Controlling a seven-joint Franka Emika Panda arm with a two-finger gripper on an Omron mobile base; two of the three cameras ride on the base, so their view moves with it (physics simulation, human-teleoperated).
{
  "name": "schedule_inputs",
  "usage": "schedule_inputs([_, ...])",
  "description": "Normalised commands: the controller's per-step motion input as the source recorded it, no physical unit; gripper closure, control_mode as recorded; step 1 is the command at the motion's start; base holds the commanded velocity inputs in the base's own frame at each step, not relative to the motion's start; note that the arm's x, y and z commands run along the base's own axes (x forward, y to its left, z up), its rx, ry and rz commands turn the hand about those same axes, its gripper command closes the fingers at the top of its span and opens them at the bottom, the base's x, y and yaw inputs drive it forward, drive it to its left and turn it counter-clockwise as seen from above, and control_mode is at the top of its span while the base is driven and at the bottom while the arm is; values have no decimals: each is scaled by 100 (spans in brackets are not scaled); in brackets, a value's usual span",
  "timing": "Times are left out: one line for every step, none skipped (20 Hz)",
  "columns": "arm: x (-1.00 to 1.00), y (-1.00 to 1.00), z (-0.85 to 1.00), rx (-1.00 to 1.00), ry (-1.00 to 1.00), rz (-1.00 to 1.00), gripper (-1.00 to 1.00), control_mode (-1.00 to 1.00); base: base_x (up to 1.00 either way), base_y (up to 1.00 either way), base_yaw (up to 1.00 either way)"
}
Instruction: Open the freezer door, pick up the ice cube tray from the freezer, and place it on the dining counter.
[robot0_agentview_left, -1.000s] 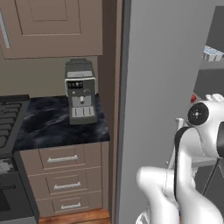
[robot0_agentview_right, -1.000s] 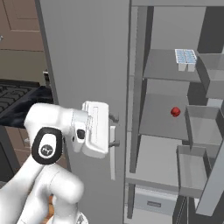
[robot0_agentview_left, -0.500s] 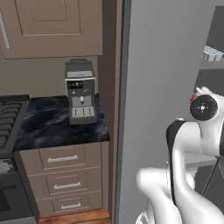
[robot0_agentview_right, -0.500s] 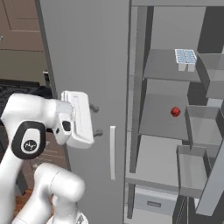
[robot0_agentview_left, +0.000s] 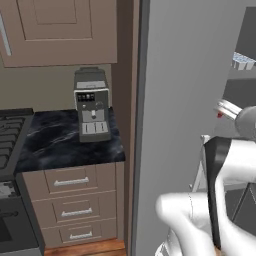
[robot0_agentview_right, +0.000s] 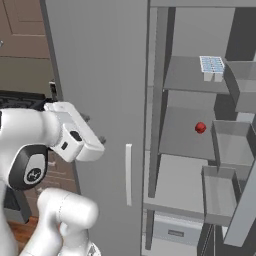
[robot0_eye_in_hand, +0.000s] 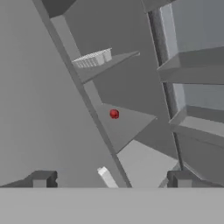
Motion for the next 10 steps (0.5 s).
schedule_inputs([-1,37,0,-5,0,47,-100,-100,0,0,0])
schedule_inputs([-4,38,0,-4,0,47,-100,-100,0,0,0])
schedule_inputs([-4,40,0,-4,0,46,-100,-100,0,0,0])
schedule_inputs([-1,44,0,-3,0,44,-100,-100,0,0,0])
schedule_inputs([-5,42,0,-3,0,43,-100,-100,0,0,0])
schedule_inputs([-3,46,0,-3,0,42,-100,-100,0,0,0])
schedule_inputs([-10,46,0,-3,0,41,-100,-100,0,0,0])
schedule_inputs([-14,45,0,-3,0,41,-100,-100,0,0,0])
schedule_inputs([-11,48,0,-3,1,39,-100,-100,0,0,0])
schedule_inputs([-11,43,0,-2,1,33,-100,-100,0,0,0])
